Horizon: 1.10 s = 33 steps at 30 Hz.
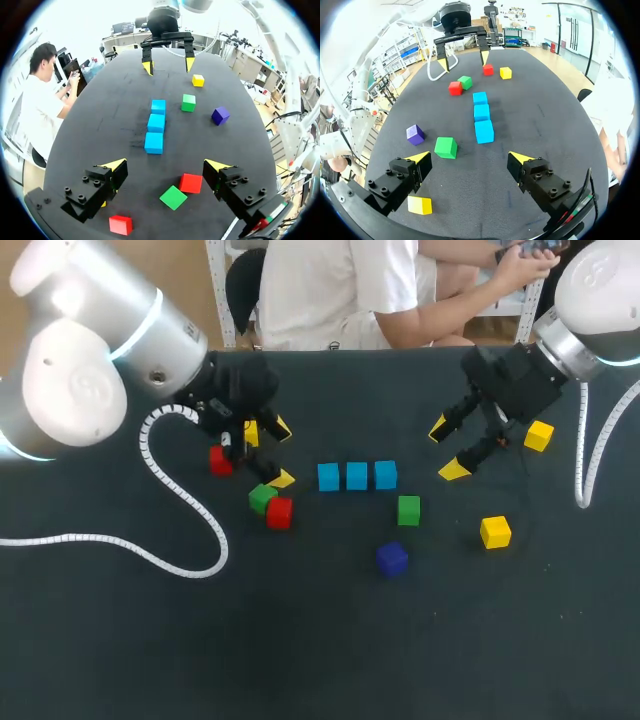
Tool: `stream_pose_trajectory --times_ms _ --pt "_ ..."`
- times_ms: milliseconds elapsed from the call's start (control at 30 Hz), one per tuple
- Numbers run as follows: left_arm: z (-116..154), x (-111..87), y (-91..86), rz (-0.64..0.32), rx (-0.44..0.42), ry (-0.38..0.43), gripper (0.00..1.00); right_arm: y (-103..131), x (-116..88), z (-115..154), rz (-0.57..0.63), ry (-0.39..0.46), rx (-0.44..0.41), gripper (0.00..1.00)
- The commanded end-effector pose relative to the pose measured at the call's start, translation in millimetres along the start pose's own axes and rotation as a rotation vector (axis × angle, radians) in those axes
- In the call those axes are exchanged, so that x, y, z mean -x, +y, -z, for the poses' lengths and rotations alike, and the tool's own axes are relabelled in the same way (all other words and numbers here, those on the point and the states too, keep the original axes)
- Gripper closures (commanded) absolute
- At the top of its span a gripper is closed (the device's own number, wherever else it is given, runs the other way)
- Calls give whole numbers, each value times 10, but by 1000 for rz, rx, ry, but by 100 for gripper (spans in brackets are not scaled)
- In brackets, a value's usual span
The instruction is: Place the blue cubes, place green cubes on the blue cubes, place the yellow cubes on the green cubes, then place the red cubes on the yellow cubes, and place purple cube on the red cubes.
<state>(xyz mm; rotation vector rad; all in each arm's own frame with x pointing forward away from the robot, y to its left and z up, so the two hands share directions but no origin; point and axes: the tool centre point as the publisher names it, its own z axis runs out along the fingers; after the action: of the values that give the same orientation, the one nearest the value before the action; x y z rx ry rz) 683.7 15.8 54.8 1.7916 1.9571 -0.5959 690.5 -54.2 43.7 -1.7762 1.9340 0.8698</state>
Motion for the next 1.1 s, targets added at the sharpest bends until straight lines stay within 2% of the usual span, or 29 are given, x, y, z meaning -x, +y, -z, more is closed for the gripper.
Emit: stream_pose_trajectory --times_ms 33,67,167,367,667,867,1033,1100 --pt "-4 -2 24 -2 -5 -1 0 0 -2 -2 1 -2 0 0" --pt "-4 -2 24 -2 -5 -1 0 0 -2 -2 1 -2 0 0" --pt "-4 -2 24 -2 -5 -1 0 115 99 -141 10 110 -6 0" --pt "-4 -2 24 -2 -5 -1 0 284 146 -258 6 192 -3 0" --pt "-4 -2 24 -2 -5 -1 0 425 39 -221 -33 266 -20 0" --pt "-4 -2 24 -2 -5 -1 0 507 -34 -342 20 377 -13 0" --pt "-4 -2 24 -2 -5 -1 0 457 -125 -391 76 351 -1 0" --pt "-4 -2 24 -2 -5 -1 0 437 -145 -408 85 316 8 0"
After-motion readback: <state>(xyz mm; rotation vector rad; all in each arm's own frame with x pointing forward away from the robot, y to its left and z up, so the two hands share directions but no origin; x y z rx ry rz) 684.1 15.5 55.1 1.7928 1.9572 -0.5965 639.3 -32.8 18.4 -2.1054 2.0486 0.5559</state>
